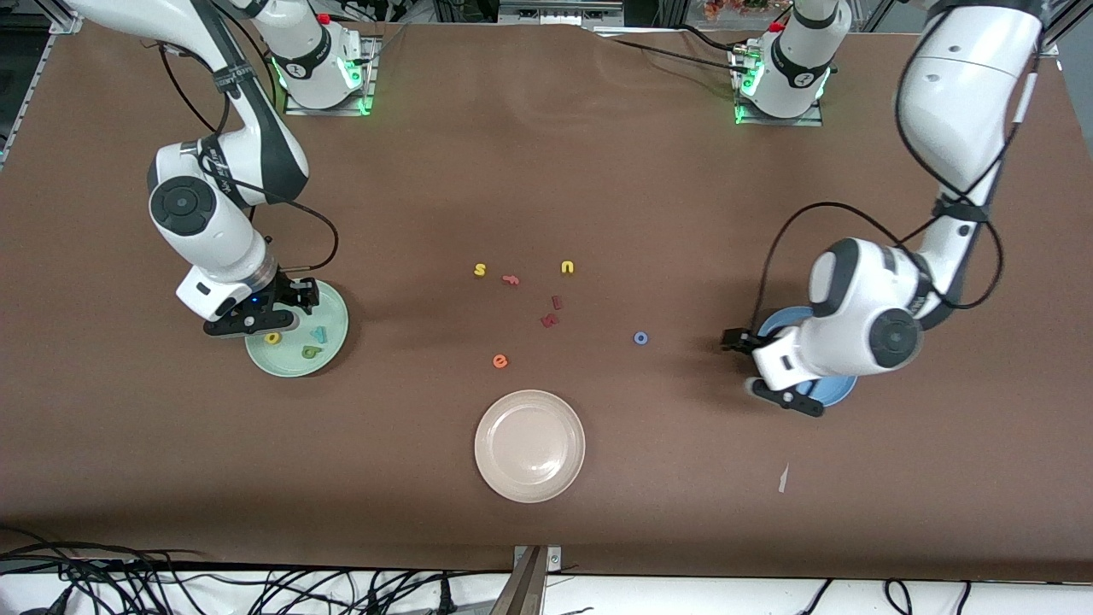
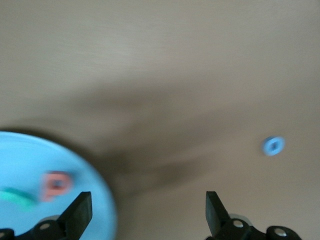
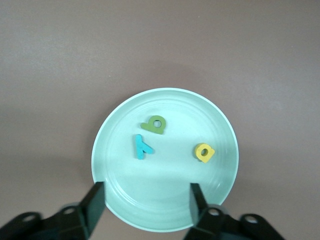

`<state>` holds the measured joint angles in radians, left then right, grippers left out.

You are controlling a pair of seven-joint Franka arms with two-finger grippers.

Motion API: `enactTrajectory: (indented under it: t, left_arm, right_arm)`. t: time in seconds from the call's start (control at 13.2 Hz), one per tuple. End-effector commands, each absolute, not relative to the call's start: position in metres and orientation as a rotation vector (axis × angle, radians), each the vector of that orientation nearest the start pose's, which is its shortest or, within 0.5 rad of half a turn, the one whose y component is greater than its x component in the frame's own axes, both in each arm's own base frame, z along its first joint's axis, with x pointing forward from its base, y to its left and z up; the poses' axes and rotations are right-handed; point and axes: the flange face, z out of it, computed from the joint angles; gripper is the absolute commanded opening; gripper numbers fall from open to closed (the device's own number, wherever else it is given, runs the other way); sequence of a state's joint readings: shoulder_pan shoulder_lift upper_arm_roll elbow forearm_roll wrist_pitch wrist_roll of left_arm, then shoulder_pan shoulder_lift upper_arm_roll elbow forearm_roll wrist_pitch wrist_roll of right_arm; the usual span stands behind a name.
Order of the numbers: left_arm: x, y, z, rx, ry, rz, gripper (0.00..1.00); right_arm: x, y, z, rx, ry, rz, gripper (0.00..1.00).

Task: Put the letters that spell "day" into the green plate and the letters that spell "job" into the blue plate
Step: 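Drop teal y on green plate while the left gripper drops hook on blue, then return the right arm to rest while the left gripper reaches blue o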

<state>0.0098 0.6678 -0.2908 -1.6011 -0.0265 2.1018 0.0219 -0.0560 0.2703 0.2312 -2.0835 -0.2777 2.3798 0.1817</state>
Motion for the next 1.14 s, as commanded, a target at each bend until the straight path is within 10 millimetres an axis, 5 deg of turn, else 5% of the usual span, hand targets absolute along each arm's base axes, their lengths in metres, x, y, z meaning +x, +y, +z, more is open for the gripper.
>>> enactTrajectory:
  t: [0.0, 0.3, 0.68, 0.99, 1.06]
  left_arm:
    - [0.641, -0.233, 0.240, -3.288, 0.223, 0.331, 1.00]
    - [0.627, -0.311, 0.237, -3.269, -0.064, 0.302, 1.00]
    - [0.635, -0.312, 0.215, -3.188, -0.113, 0.248, 1.00]
    - [0.631, -0.323, 0.198, -3.157, -0.079, 0.195, 1.00]
    - [0.629, -0.327, 0.196, -3.159, -0.080, 0.197, 1.00]
  right_arm:
    - [0.571, 0.093, 0.313, -3.254, -0.303, -0.118, 1.00]
    - [0.566, 0.088, 0.353, -3.224, -0.156, -0.067, 1.00]
    - [0.554, 0.089, 0.425, -3.251, -0.126, -0.030, 1.00]
    - [0.558, 0.087, 0.529, -3.170, -0.092, 0.081, 1.00]
    - [0.561, 0.065, 0.551, -3.154, -0.071, 0.085, 1.00]
